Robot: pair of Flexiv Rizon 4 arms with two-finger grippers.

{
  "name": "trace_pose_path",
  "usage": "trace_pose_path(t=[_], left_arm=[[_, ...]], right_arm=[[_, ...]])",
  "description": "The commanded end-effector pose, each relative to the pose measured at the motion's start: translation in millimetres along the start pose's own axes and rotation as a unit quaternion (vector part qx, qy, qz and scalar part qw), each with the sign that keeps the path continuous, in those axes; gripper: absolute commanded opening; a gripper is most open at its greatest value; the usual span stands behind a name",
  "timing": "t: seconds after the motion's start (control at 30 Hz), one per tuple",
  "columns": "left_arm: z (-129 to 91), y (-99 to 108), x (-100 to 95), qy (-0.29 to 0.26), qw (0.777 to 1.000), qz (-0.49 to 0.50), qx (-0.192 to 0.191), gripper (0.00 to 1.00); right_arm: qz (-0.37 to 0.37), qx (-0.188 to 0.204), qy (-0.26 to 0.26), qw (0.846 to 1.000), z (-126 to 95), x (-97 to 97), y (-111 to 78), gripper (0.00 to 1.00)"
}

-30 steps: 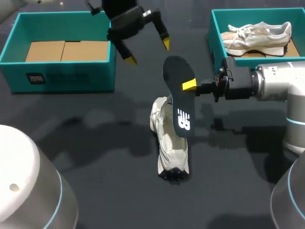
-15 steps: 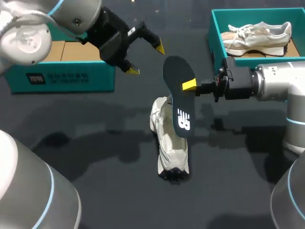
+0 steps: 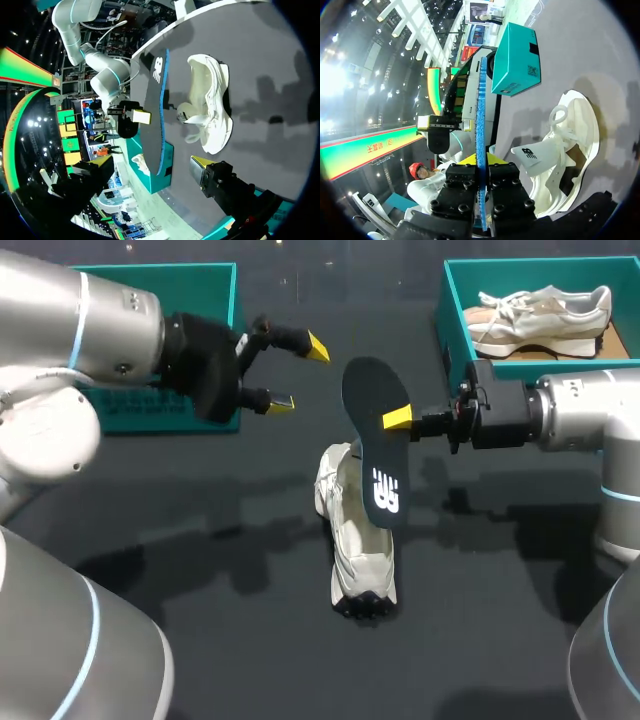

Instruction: Take the shoe out of the shoebox, open the shoe tongue, remove and reinsert the insole, then place the shoe into the shoebox

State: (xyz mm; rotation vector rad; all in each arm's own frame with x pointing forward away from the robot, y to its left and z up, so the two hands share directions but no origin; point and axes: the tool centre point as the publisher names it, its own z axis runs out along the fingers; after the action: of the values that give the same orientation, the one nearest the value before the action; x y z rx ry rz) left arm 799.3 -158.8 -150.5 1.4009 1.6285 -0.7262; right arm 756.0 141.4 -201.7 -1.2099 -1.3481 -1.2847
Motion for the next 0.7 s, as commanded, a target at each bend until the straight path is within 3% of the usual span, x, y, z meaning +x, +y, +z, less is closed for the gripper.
trace_pose_path(t=[0.03,0.33,0.53,0.7], left_arm=[[2,-1,7.2,-0.209,0.978,0.013,-0.020,1.00],[-5,1,4.9,-0.225,0.974,0.017,-0.018,1.00],[11,2,20.4,-0.239,0.971,-0.011,-0.013,1.00],[24,0,23.6,-0.241,0.970,-0.016,0.004,1.00]], right_arm=[[0.000,0.000,0.000,1.000,1,-0.5,-0.3,0.00],[0.000,0.000,0.000,1.000,1,-0.5,-0.3,0.00],[0.009,-0.015,0.011,1.000,7,6.3,0.9,0.00],[0.006,-0.003,0.002,1.000,19,14.4,-2.6,0.00]])
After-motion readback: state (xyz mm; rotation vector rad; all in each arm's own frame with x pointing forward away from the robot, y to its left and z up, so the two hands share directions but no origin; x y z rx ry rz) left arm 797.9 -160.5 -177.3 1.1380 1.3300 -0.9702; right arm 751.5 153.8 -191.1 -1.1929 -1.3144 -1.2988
